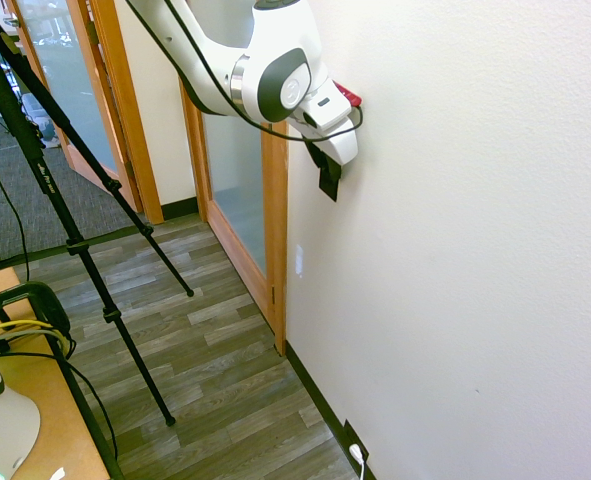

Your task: Turn off the light

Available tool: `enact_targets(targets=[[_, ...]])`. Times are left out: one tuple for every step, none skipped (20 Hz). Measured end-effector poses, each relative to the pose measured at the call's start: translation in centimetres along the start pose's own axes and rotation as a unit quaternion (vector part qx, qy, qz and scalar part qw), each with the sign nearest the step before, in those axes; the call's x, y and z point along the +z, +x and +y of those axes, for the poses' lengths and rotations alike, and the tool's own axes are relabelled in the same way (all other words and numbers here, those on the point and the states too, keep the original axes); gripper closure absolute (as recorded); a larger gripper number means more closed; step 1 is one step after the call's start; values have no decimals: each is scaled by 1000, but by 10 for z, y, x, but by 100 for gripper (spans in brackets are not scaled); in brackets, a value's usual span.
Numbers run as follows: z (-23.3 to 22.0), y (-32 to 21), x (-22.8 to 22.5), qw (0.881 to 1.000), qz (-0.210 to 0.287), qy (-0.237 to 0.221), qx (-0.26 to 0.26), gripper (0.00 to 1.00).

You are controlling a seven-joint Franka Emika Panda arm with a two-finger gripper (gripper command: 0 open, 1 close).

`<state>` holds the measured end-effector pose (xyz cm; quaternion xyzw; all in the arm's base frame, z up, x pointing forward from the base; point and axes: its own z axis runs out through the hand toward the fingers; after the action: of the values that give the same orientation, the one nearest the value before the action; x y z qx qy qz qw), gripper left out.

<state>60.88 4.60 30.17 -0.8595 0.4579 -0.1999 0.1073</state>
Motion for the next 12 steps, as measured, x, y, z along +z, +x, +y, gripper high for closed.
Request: enact_targets(targets=[[1, 1, 0, 1000, 1, -2, 0, 100], [1, 1, 1, 1000, 1, -4, 1, 100], [2, 1, 1, 1000, 1, -6, 4, 100], [2, 0, 1, 1000, 2, -8, 8, 100], [-2, -6, 1, 1000, 2, -7, 9, 100], [-7, -11, 0, 1000, 1, -4, 9, 100], [-10, -14, -1, 1000, 2, -2, 9, 100], [-10, -13, -1, 1000, 2, -3, 10, 100], [-9, -11, -1, 1000, 4, -4, 12, 100], [-8, -9, 0, 1000, 5, -5, 14, 100], [-8, -9, -1, 1000, 5, -5, 14, 100], [-8, -10, -1, 1000, 5, -5, 15, 100]])
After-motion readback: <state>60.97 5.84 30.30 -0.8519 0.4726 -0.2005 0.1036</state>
